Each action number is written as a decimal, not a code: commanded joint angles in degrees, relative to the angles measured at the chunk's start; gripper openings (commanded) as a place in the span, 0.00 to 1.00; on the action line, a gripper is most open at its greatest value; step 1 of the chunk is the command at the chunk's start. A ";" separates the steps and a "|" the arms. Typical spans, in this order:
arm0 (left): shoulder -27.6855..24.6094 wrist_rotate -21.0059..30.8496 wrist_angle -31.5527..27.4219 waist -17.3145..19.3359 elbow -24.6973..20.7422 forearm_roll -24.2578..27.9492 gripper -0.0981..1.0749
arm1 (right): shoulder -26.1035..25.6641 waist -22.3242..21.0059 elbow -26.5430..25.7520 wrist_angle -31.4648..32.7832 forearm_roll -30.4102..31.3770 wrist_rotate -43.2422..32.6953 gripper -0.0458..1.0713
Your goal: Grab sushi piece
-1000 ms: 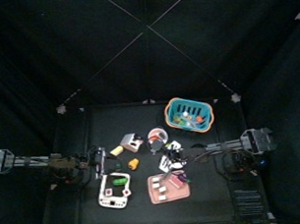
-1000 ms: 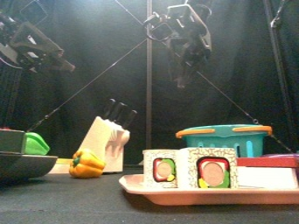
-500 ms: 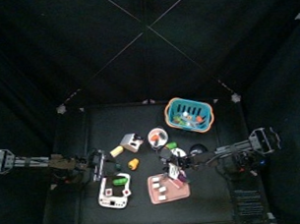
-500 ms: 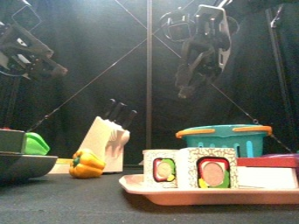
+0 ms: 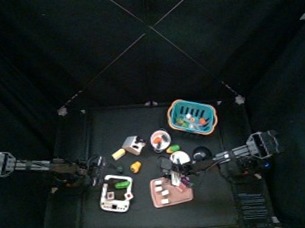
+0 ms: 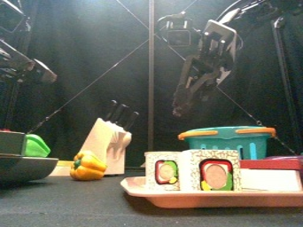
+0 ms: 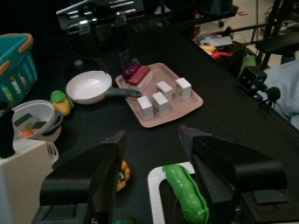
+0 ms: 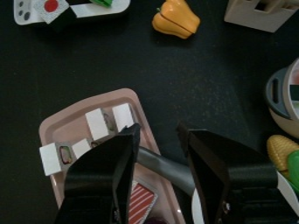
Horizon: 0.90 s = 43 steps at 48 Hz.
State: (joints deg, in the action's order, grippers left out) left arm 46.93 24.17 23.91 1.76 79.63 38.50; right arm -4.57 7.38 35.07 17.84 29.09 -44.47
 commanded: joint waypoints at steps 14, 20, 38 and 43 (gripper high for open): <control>-11.51 -10.20 4.75 -0.09 -2.02 -15.12 0.83 | -0.44 -0.09 -0.79 -3.43 0.09 -0.44 0.74; -16.17 -11.95 4.75 -0.62 -4.83 -15.56 0.83 | -0.35 -0.09 -0.97 -4.22 -0.18 -0.53 0.74; -17.84 -11.78 4.39 -2.81 -6.86 -15.82 0.84 | 1.93 1.32 0.00 -6.77 -1.05 -0.09 0.74; -17.84 -11.78 4.31 -2.90 -6.94 -15.91 0.84 | 4.39 1.41 -0.62 -6.59 -0.79 0.18 0.74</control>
State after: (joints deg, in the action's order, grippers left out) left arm 29.18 12.39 28.04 -0.97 74.09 22.85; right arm -0.79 8.61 35.68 11.51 28.13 -44.38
